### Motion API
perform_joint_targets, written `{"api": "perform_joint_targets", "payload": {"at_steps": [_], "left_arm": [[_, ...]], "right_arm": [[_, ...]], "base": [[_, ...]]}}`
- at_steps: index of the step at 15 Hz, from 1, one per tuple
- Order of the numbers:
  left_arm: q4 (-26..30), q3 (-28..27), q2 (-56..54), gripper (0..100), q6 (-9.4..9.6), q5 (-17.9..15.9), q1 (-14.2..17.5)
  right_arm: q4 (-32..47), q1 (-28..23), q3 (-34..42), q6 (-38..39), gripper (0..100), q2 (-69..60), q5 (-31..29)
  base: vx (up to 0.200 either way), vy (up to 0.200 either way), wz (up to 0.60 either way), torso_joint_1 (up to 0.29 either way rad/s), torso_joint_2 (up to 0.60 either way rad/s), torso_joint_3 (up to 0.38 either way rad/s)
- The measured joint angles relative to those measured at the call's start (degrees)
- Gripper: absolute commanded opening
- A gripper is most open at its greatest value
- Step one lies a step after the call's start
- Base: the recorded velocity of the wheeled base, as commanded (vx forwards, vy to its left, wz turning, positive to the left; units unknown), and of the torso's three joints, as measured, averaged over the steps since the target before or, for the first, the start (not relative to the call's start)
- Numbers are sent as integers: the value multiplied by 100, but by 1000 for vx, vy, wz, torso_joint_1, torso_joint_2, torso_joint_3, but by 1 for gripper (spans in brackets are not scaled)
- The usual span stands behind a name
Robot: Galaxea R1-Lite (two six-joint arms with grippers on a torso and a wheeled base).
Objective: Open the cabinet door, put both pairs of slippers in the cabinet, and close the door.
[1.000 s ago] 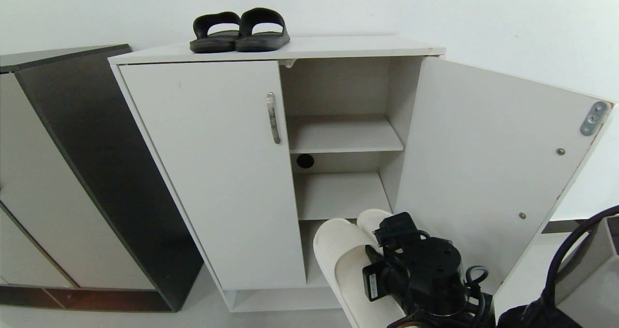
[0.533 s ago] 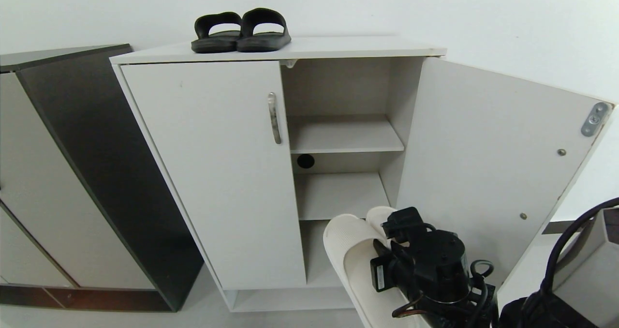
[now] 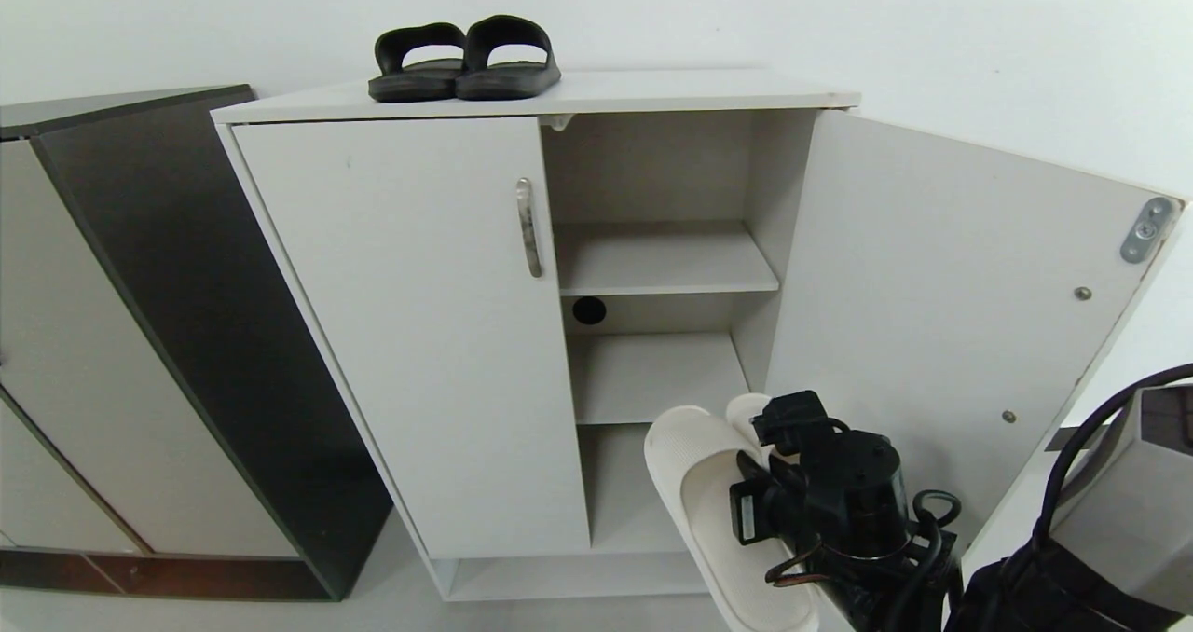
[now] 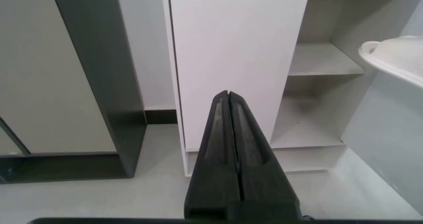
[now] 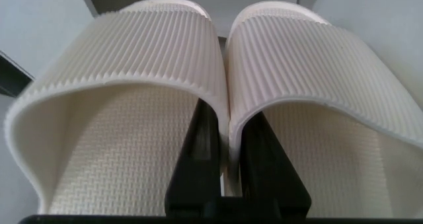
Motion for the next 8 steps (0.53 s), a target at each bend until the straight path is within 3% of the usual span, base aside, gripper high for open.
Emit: {"api": "perform_joint_targets", "payload": {"at_steps": [8], "left_arm": [[0, 0, 0, 0, -12, 9, 0]], "right_arm": [[-11, -149, 59, 6, 0, -24, -16]], "base": [[0, 0, 0, 0, 0, 0]]}}
